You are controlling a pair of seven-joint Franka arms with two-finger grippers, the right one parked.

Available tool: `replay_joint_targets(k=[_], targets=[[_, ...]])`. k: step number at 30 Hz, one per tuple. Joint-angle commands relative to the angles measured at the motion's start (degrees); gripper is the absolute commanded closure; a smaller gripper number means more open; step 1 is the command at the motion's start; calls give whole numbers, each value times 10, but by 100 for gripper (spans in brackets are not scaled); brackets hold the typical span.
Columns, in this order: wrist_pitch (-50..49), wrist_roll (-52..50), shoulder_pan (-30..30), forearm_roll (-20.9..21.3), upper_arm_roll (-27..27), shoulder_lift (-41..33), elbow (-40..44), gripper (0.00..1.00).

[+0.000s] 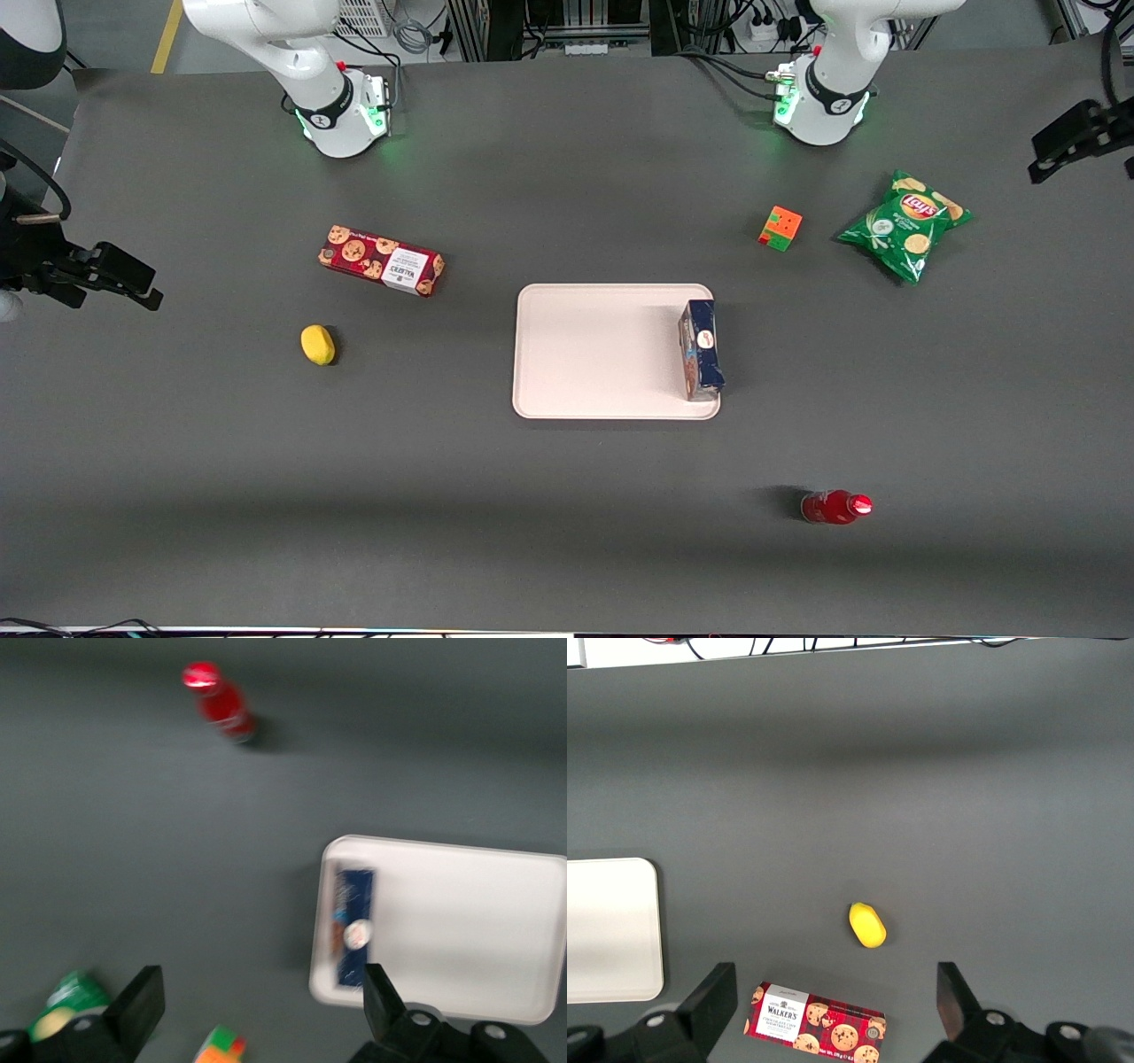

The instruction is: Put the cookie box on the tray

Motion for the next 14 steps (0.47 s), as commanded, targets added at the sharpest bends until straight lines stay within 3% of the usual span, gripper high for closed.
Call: replay_joint_targets(k=[1,14], targets=[[65,6,-6,-7,-1,-52,-107,0],[121,7,-7,-27,-2,-51,-163,0]])
